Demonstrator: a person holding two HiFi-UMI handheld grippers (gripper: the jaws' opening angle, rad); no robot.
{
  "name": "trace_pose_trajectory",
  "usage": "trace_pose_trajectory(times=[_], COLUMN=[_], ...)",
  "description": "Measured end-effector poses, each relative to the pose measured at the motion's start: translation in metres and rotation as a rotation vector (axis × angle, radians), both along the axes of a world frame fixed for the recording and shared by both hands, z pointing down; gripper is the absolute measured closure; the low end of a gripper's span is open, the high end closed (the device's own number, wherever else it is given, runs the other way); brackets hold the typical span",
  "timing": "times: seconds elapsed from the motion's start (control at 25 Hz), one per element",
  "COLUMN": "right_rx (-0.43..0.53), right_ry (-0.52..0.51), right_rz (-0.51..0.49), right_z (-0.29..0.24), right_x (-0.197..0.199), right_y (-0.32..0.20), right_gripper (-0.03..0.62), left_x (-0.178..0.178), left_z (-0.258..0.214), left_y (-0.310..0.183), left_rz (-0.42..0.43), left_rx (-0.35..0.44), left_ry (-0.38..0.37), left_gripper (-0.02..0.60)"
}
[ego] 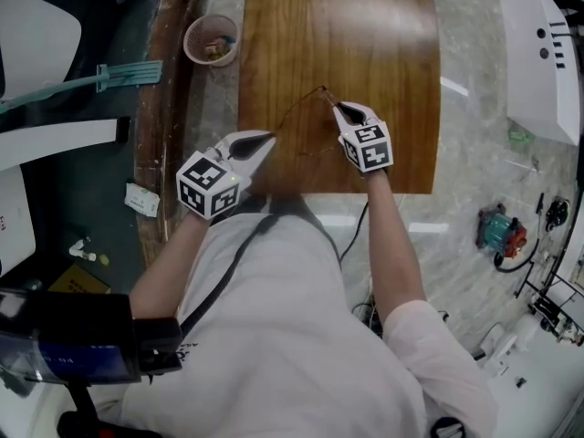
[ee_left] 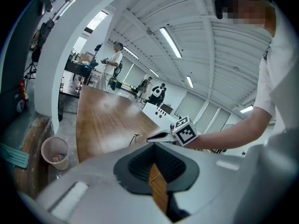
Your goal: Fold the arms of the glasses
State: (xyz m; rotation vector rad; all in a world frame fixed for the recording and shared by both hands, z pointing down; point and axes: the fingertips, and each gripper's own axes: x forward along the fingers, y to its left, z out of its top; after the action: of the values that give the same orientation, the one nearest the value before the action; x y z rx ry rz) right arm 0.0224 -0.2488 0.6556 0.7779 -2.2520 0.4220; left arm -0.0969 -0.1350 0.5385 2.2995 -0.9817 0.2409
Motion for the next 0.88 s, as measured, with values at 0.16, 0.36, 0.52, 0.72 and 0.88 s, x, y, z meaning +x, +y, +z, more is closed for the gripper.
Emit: trace_pose_trajectory(times=[0.16,0.36,0.52,0.72,0.88], right_rx=[0.005,0.02,0.029,0.022,0.023], right_ry=[-0.086,-0.229,-0.43,-0.695,-0.809], right_rz=[0.073,0.148,0.172,0.162,0.131], right_z=[-0.018,-0.065,-0.11,-0.156,-0.191], right_x=[0.005,0.033,0.035,0.033,0.046], right_y=[0.001,0.023,0.039,0.06,0.079], right_gripper=[0.563,0.563,0.563,0.563,0.563], left_x=[-0.003,0.014,0.011,0.007,0.033], left_z=[-0.007,-0.038,-0.057,-0.086,-0.133], left_y=[0.002,0.01,0.0,-0.004,0.018], left_rz=[-0.004,-0.021,-0.011,0.088,0.254], left_rx=[0.021,0.059,0.057,-0.046,-0.121], left_ry=[0.002,-0.008,0.055,0.377,0.607], left_gripper=[0.575,0.575,0.492,0.43,0.435])
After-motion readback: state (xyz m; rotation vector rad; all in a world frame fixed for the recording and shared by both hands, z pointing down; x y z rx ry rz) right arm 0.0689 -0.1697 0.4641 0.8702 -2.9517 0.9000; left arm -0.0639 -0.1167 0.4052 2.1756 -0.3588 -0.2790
